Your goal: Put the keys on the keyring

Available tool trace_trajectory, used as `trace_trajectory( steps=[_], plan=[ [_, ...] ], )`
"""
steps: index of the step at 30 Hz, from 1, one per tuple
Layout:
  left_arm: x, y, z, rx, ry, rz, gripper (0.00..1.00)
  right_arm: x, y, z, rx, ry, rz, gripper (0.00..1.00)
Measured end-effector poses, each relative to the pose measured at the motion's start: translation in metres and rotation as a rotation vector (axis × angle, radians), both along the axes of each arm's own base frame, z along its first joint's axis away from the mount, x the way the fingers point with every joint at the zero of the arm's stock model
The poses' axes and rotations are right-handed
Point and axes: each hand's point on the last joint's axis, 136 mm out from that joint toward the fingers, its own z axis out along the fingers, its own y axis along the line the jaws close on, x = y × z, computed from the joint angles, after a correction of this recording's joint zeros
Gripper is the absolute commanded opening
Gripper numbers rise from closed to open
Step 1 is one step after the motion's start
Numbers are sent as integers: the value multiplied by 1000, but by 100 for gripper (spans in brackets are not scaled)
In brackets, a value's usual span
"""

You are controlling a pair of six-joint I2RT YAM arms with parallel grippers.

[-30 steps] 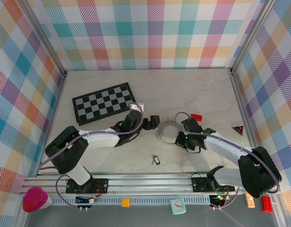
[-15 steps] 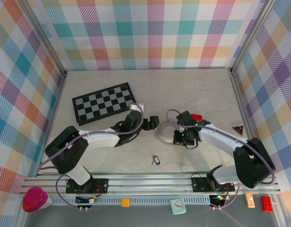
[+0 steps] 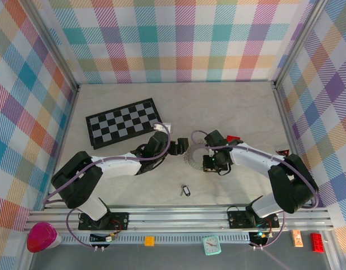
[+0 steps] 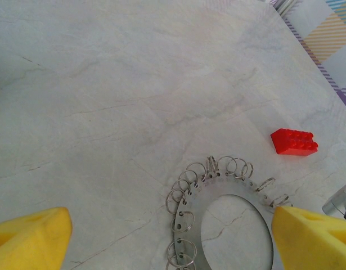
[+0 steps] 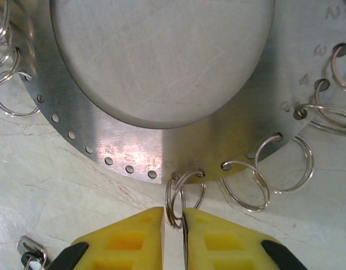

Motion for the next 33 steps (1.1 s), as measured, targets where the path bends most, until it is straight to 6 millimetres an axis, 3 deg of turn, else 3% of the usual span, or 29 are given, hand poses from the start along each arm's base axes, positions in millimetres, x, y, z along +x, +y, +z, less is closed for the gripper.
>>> trace_trajectory(
  steps=[15,33],
  plan=[
    [0,1,0,5,0,4,91,9,2,0,-23,-15,-2,12],
    [0,5,3,10,-3,16,91,11,2,3,-122,-29,66,17]
  ],
)
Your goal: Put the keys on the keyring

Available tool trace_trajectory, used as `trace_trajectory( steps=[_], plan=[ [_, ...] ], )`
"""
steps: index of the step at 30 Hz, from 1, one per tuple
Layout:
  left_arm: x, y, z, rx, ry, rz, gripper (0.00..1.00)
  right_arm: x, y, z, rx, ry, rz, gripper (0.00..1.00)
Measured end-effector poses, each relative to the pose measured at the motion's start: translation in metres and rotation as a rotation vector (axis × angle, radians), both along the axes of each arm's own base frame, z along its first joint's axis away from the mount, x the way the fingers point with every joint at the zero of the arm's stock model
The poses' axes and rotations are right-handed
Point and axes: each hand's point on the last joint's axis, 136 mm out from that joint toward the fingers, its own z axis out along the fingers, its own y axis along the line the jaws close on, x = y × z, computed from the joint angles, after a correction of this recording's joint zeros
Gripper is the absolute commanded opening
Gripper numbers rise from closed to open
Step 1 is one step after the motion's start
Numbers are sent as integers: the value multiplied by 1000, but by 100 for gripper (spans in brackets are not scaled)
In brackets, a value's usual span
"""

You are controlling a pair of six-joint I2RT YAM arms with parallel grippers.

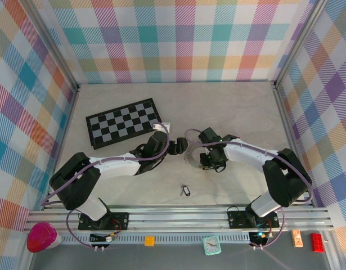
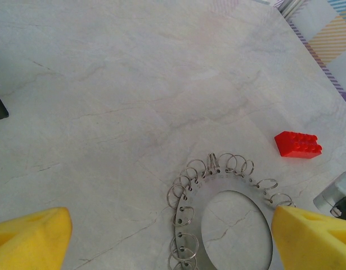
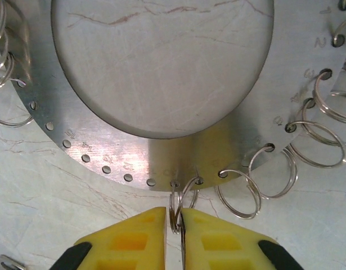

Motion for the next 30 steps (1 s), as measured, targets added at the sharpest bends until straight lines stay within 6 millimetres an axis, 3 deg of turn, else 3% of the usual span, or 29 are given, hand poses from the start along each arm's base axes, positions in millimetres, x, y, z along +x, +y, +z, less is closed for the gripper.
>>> trace_trajectory(
  steps=[15,23,30],
  plan=[
    [1,2,4,-3,-10,11,91,0,7,2,-60,-4,51,22],
    [2,26,15,23,-54,106,91,2,10,11,-37,-30,44,27],
    [4,40,18,48,-71,164,91,7,-1,13,-90,-57,-22,27]
  ],
)
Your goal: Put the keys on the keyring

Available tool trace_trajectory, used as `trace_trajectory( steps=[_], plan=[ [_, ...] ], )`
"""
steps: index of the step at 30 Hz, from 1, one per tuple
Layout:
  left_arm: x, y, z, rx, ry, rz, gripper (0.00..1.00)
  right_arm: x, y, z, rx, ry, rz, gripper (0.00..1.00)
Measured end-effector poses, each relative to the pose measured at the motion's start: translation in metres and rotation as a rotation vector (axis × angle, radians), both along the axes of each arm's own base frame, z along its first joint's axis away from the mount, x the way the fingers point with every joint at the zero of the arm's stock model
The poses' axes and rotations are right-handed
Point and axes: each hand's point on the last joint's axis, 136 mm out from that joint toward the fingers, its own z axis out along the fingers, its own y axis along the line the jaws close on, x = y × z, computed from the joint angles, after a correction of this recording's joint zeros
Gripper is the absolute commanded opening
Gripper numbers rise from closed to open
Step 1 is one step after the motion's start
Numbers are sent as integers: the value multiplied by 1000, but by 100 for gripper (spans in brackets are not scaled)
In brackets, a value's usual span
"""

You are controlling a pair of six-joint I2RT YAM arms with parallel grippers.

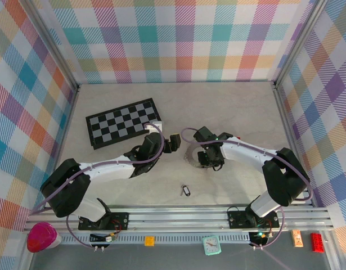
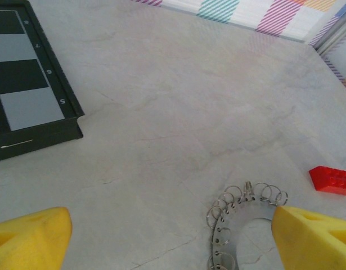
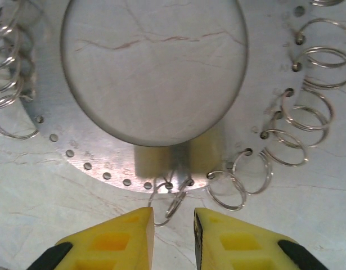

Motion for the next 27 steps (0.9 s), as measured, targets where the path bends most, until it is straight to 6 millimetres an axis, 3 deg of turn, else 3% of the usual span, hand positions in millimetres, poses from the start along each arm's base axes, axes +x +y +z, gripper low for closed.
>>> trace_trajectory(
  steps=[9,27],
  plan=[
    [-1,6,-6,6,12,23,91,-1,-3,-10,-21,26,-45,30],
    [-1,7,-3,-1,6,30,91,-3,-5,-19,-45,53,-68,19]
  ],
)
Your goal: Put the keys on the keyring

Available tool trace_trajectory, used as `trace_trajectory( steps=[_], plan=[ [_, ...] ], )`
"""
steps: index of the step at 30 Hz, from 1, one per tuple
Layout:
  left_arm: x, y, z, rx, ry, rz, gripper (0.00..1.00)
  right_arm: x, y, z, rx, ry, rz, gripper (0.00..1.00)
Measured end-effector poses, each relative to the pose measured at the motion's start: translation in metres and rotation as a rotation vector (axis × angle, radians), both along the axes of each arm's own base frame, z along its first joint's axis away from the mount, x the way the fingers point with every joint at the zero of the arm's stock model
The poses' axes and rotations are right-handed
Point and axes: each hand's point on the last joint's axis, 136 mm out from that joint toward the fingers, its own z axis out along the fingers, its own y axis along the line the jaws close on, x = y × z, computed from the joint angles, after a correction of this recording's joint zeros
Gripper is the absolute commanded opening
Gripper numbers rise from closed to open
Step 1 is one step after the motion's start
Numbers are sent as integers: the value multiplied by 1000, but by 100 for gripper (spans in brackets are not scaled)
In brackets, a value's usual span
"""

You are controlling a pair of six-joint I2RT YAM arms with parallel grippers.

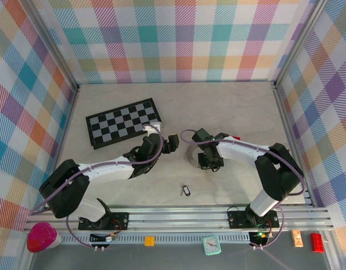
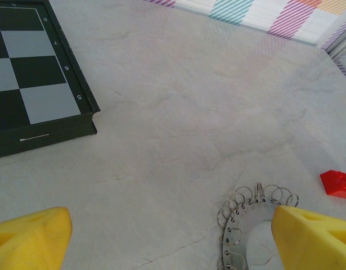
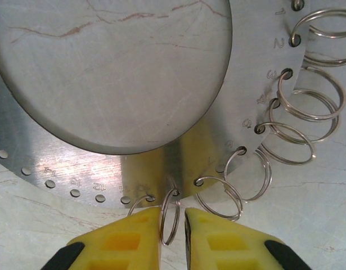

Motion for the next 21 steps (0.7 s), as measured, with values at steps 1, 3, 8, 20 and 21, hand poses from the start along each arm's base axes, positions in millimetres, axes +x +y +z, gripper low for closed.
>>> trace_trajectory(
  steps=[1,3,8,20,21],
  plan=[
    [0,0,0,0,0,1,91,0,0,-1,-1,2,0,19],
    [0,0,0,0,0,1,91,-1,-1,-2,-6,6,0,19],
    [0,0,0,0,0,0,91,-2,-2,-5,-15,18,0,16],
    [0,0,0,0,0,1,91,1,-2,2,-8,-10,7,0],
    [0,0,0,0,-1,1,91,2,-1,5,-2,-19,13,0]
  ],
)
